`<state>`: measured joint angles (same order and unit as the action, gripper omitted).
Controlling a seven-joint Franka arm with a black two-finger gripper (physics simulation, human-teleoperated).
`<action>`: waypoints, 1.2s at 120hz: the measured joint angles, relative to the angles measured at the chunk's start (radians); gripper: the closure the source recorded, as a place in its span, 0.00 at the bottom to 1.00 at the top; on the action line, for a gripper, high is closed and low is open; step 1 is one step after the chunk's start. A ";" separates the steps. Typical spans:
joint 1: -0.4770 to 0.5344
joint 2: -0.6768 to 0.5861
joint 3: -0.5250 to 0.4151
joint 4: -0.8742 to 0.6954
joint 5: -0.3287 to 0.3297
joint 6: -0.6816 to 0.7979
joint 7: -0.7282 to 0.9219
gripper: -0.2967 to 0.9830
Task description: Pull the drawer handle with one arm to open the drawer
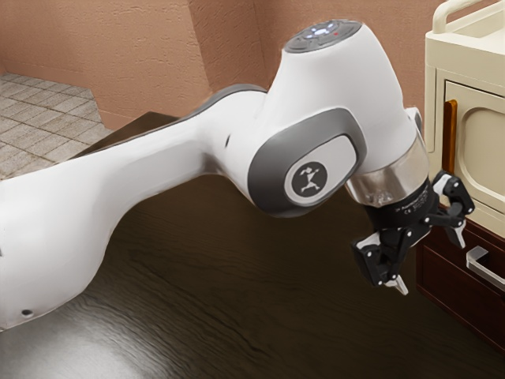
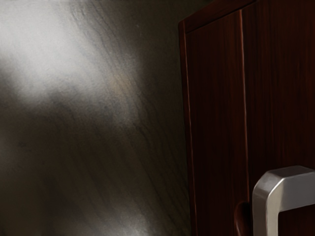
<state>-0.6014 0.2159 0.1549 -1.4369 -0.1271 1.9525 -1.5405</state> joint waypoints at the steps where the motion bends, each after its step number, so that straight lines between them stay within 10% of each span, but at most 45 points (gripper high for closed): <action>1: 0.001 0.003 0.000 0.001 -0.001 0.002 0.000 0.23; 104: -0.012 0.091 -0.028 0.022 -0.048 0.126 0.021 0.24; 144: -0.006 0.110 -0.041 0.019 -0.048 0.155 0.017 0.49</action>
<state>-0.6075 0.3258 0.1138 -1.4184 -0.1749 2.1075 -1.5231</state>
